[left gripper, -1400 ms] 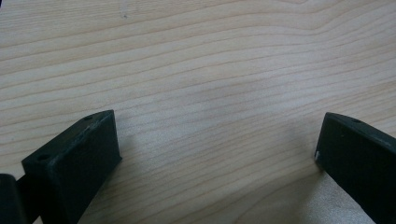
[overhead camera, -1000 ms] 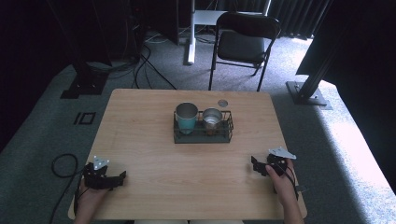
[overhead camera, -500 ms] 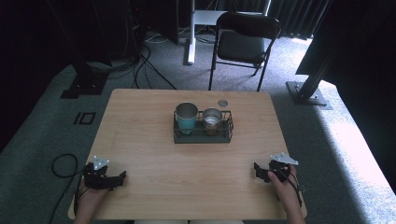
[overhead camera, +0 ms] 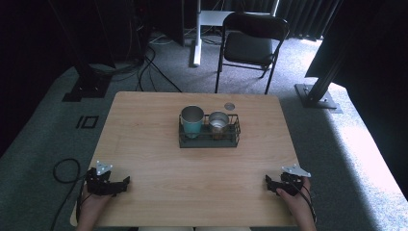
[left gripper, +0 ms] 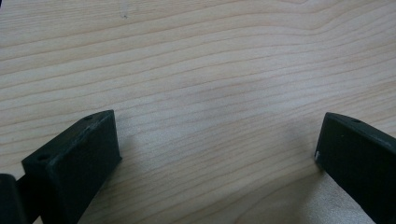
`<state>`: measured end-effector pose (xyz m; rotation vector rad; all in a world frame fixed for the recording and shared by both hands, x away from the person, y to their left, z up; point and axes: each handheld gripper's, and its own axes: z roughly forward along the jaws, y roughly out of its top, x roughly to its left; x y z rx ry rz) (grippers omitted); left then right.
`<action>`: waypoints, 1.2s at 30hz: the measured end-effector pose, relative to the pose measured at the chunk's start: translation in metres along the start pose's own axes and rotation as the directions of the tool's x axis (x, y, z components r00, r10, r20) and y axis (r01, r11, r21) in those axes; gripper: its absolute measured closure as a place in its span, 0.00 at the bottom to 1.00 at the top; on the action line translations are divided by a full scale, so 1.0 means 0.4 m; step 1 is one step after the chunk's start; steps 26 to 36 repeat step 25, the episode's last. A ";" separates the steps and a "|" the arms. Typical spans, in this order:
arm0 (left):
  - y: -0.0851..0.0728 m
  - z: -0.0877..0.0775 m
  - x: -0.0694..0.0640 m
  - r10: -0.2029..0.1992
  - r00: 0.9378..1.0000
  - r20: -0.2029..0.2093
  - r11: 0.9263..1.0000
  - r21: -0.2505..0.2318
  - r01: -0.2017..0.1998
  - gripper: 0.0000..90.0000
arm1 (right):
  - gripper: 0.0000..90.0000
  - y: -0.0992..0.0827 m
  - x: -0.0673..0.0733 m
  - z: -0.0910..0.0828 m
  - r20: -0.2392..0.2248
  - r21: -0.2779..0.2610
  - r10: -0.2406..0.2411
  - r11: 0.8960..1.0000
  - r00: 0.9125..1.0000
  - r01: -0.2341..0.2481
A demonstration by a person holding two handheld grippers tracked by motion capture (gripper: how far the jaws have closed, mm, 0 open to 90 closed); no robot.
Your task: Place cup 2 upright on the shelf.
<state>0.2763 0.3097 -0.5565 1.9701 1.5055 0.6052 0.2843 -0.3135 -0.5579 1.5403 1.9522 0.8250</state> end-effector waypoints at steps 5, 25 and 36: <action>0.000 0.000 0.000 0.000 1.000 0.000 1.000 0.000 0.000 0.00 | 0.12 -0.007 -0.002 -0.007 0.007 0.006 0.032 0.999 0.999 -0.032; 0.000 0.000 0.000 0.000 1.000 0.000 1.000 0.000 0.000 0.00 | 0.12 -0.012 -0.003 -0.010 0.015 0.009 0.068 0.998 0.998 -0.068; 0.000 0.000 0.000 0.000 1.000 0.000 1.000 0.000 0.000 0.00 | 0.12 -0.012 -0.003 -0.010 0.015 0.009 0.068 0.998 0.998 -0.068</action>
